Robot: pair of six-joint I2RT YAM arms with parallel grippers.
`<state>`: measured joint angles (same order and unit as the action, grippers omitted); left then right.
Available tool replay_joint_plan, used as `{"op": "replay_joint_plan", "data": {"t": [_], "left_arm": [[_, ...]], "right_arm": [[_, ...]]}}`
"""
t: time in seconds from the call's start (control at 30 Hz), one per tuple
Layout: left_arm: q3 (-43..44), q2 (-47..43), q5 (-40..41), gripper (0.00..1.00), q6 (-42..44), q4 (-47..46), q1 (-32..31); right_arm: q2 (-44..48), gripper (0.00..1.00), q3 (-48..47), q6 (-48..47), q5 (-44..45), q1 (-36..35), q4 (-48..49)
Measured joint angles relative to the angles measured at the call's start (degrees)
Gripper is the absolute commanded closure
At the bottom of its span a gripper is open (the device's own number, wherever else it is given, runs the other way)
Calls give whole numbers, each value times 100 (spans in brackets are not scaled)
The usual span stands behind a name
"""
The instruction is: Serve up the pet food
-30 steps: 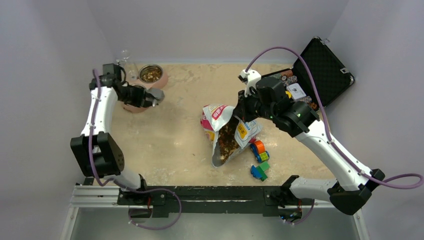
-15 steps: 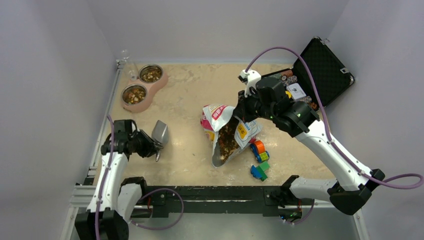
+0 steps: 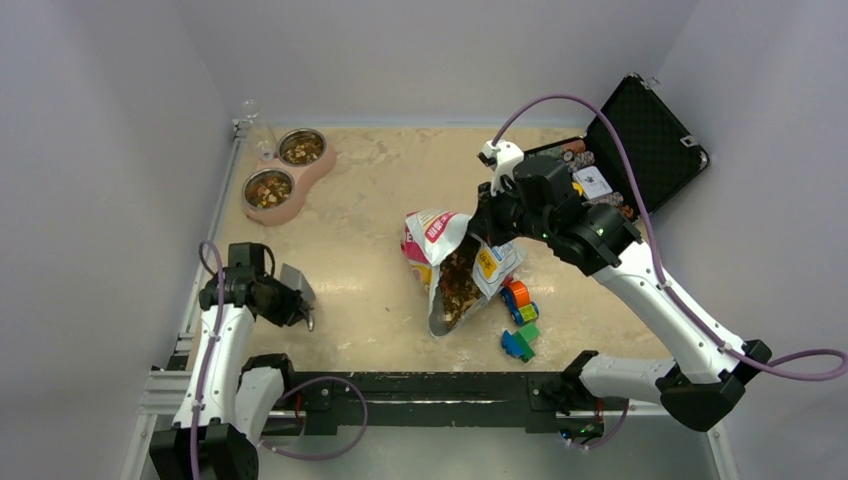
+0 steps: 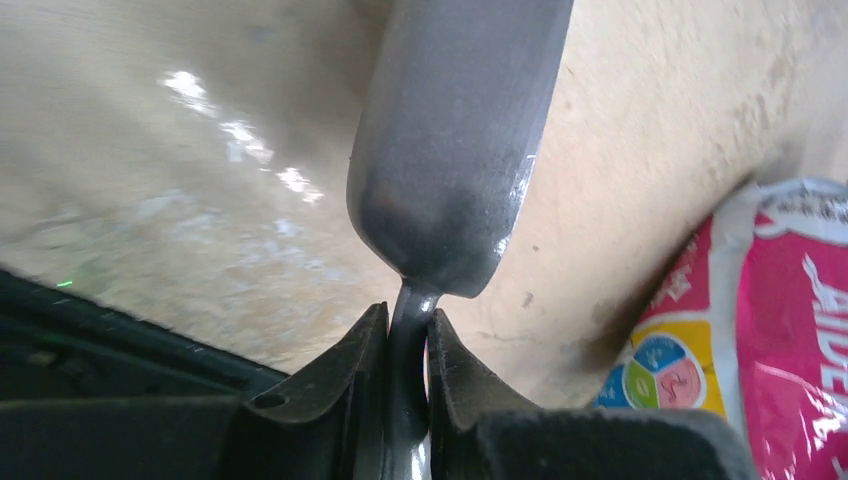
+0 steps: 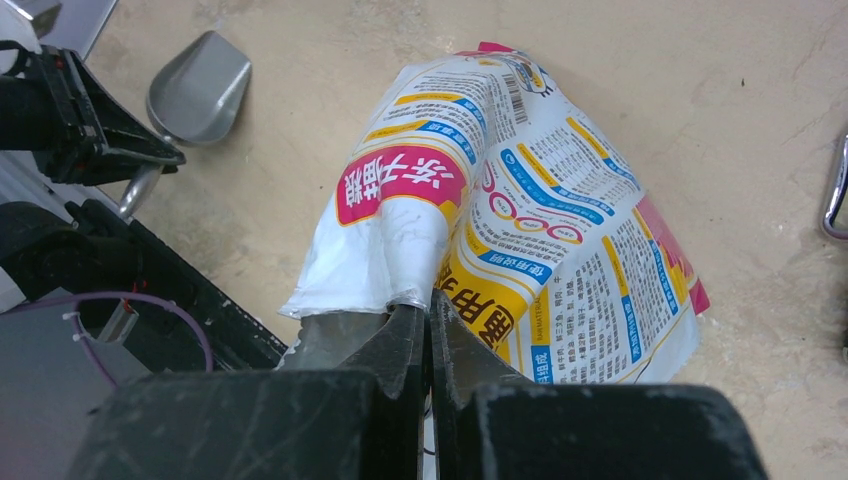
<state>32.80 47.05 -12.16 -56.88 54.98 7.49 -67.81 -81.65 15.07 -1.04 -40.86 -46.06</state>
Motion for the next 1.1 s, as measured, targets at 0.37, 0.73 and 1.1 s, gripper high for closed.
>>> {"op": "replay_joint_plan", "data": {"t": [0.37,0.73,1.1], "left_arm": [[728,376,815,22,-323,1366,39],[1661,-247,-243,33,306,1257,-26],[3709,555,452,10,1414,-20,-5125]], "right_arm": [[9,100,0,0,0,-2,-28],[-7,100,-44,-35,-46,-24,-81],[-304,100,-442,-101,-107,-28,-422]]}}
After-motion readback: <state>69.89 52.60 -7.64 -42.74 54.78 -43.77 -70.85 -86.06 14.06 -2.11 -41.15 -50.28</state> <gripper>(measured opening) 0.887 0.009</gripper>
